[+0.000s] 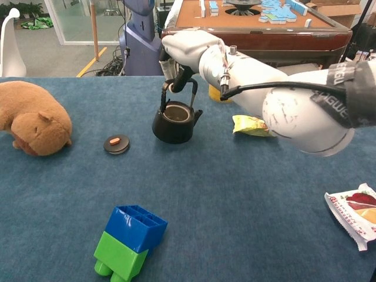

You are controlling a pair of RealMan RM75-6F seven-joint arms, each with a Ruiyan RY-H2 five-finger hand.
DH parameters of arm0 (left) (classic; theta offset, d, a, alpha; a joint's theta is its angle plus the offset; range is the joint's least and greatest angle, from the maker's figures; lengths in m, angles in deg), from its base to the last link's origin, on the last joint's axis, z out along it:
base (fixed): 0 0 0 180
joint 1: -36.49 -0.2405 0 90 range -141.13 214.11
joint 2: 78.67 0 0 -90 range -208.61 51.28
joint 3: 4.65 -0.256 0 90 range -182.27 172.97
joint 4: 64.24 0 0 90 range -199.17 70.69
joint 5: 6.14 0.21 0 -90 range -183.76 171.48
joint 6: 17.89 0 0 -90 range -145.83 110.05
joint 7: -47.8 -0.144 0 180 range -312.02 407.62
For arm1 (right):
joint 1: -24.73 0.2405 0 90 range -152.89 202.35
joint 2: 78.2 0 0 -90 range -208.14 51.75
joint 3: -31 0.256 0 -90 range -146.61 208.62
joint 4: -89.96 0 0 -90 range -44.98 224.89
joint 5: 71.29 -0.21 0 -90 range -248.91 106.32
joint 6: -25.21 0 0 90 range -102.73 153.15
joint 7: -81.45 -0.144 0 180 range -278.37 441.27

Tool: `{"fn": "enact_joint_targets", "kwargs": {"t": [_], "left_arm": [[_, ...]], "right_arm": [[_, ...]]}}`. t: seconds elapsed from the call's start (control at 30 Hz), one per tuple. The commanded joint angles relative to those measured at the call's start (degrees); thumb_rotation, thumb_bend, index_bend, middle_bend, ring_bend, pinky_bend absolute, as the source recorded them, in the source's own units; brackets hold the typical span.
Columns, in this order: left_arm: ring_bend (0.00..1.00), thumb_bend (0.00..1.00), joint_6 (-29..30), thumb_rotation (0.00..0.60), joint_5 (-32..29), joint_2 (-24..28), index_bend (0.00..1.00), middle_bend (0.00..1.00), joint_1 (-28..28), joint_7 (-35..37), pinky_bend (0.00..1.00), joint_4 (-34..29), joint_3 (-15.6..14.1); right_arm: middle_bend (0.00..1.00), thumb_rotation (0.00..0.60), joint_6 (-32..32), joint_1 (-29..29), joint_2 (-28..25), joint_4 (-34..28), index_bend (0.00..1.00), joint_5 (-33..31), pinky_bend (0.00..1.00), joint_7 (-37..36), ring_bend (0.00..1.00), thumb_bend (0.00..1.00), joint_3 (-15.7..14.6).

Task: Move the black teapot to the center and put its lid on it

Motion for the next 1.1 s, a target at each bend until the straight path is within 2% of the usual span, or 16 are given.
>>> {"fn": "enact_joint_targets", "kwargs": {"t": [0.03,0.7,0.77,1.0,1.1], "left_arm": [[0.04,0.21,0.01,0.600,-0.06,0.00,0.16,0.10,-0.09,0.20,0.11,0.18,-0.03],[0.04,0.22,-0.35,0.600,-0.56,-0.43,0.16,0.10,-0.43,1.33,0.11,1.45,-0.10],[0.04,0.21,-0.40,0.600,-0.70,-0.41,0.16,0.10,-0.52,1.45,0.11,1.56,-0.12],[0.04,0.22,-0.42,0.600,-0.99,-0.58,0.16,0.10,-0.73,2.07,0.11,2.07,-0.09],[0.04,0.22,-0.43,0.600,-1.12,-0.66,0.16,0.10,-0.84,2.36,0.11,2.35,-0.09]], "right_arm": [[0.42,0.600,-0.05,2.18,2.24,3.62,0.67,-2.36,0.14,1.28,0.10,0.42,0.94],[0.38,0.600,1.83,8.67,8.13,15.37,0.67,-8.46,0.14,4.09,0.10,0.42,2.61],[0.36,0.600,2.12,9.16,8.53,16.37,0.64,-8.90,0.14,4.51,0.10,0.42,2.66],[0.29,0.600,2.89,10.22,9.64,18.30,0.33,-9.49,0.14,4.78,0.10,0.42,2.69],[0.24,0.600,2.87,10.77,10.01,18.99,0.21,-9.91,0.14,5.31,0.08,0.37,2.92]]}}
